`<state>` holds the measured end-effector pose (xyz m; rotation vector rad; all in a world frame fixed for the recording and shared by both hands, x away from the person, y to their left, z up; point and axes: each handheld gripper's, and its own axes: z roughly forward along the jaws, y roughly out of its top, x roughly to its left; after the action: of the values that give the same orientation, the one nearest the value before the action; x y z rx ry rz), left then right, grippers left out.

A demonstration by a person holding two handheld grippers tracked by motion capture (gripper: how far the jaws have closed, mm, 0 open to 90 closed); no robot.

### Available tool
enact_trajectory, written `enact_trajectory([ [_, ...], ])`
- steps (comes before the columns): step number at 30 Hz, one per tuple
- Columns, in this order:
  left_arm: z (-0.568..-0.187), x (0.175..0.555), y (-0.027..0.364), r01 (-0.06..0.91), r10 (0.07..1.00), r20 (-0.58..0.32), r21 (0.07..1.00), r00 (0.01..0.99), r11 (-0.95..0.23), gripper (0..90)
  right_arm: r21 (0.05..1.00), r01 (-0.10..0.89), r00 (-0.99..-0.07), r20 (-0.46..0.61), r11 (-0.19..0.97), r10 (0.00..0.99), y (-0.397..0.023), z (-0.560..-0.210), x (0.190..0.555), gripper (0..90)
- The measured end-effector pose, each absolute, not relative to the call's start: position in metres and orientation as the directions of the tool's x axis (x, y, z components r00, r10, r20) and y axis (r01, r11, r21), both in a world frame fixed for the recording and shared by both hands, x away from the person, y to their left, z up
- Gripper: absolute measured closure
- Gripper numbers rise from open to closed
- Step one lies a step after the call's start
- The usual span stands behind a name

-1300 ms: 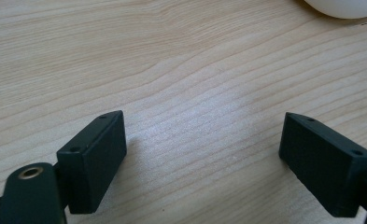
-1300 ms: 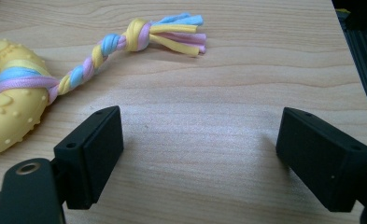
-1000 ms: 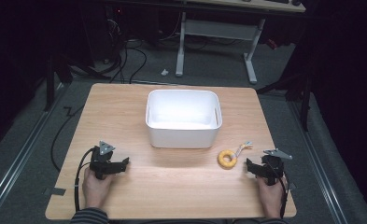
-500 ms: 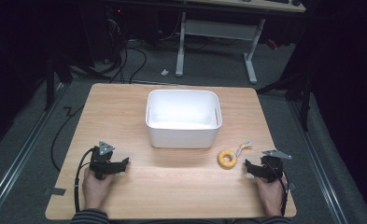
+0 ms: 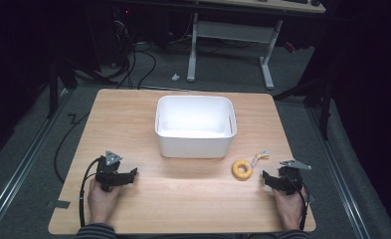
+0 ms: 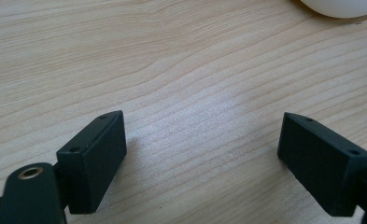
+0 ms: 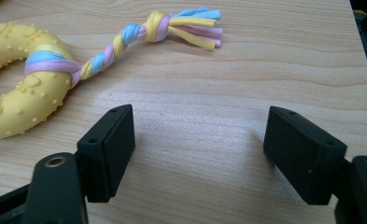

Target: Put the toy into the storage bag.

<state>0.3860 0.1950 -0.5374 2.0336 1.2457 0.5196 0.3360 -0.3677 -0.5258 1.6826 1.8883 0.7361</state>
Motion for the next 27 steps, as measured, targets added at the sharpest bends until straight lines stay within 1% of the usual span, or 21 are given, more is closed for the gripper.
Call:
enact_trajectory([
  [1,-0.537,0.386,0.195,0.613,0.887,-0.016,0.729,0.461,-0.305,15.8,0.683,0.724,-0.112,-0.015,0.092,0.994,-0.368,-0.525,0.335,27.2],
  [10,-0.537,0.386,0.195,0.613,0.887,-0.016,0.729,0.461,-0.305,15.8,0.700,0.709,-0.123,0.002,0.086,0.992,-0.367,-0.519,0.327,31.0],
  [18,-0.537,0.386,0.195,0.613,0.887,-0.016,0.729,0.461,-0.305,15.8,0.720,0.687,-0.160,0.019,0.098,0.987,-0.366,-0.511,0.315,36.9],
  [27,-0.537,0.386,0.195,0.613,0.887,-0.018,0.729,0.461,-0.304,15.8,0.715,0.690,-0.198,0.040,0.110,0.979,-0.362,-0.508,0.306,42.7],
])
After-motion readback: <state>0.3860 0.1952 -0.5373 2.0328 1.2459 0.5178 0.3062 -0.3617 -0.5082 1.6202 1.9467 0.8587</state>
